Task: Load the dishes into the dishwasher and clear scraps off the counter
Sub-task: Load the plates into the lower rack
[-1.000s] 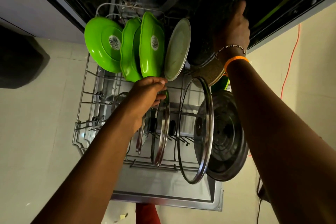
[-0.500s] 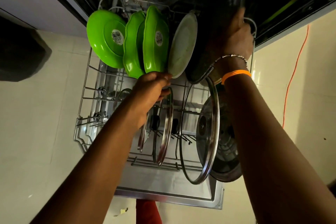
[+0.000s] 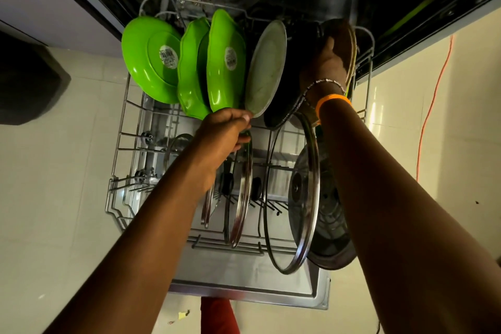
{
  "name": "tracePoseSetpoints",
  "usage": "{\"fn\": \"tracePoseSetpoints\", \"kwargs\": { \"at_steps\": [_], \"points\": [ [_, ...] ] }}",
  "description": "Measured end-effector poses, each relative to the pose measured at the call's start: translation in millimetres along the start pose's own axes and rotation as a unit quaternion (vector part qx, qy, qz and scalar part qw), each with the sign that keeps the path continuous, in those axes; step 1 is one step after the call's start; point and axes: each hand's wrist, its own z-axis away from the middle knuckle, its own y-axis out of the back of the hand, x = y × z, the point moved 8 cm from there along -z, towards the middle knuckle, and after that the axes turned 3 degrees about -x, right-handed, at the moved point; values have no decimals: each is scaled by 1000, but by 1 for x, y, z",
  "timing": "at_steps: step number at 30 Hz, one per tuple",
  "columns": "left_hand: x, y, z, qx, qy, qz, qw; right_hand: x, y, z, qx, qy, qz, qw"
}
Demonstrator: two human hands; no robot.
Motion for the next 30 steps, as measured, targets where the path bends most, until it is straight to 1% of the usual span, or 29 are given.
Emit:
{"fn": "tracePoseSetpoints", "kwargs": {
  "at_steps": [5, 8, 11, 13, 15, 16, 23, 25, 27, 30],
  "points": [
    [-2, -2, -6, 0, -1, -5, 1000, 10, -8, -2, -1, -13, -8, 1000],
    [3, -2, -7, 7, -21, -5, 1000, 9, -8, -5, -18, -20, -24, 999],
    [14, 2, -6, 15, -59, -5, 998, 4, -6, 3, -36, 13, -47, 998],
    [19, 8, -4, 20, -75, -3, 997, 5, 3, 18, 10, 43, -71, 997],
    [20, 13, 0, 24, -80, 0, 997, 12, 13, 38, 70, 51, -92, 992],
    [20, 15, 2, 24, -81, 2, 996, 16, 14, 49, 84, 51, -99, 990],
    [9, 15, 27, 18, -79, -1, 997, 29, 6, 101, 120, 75, -132, 981],
    [7, 11, 35, 11, -81, 6, 997, 34, 3, 109, 120, 64, -145, 980],
    [5, 6, 41, 1, -81, 3, 997, 38, 5, 108, 119, 43, -152, 980],
    [5, 1, 41, -7, -85, -14, 996, 35, 9, 89, 98, 35, -125, 987]
  ]
}}
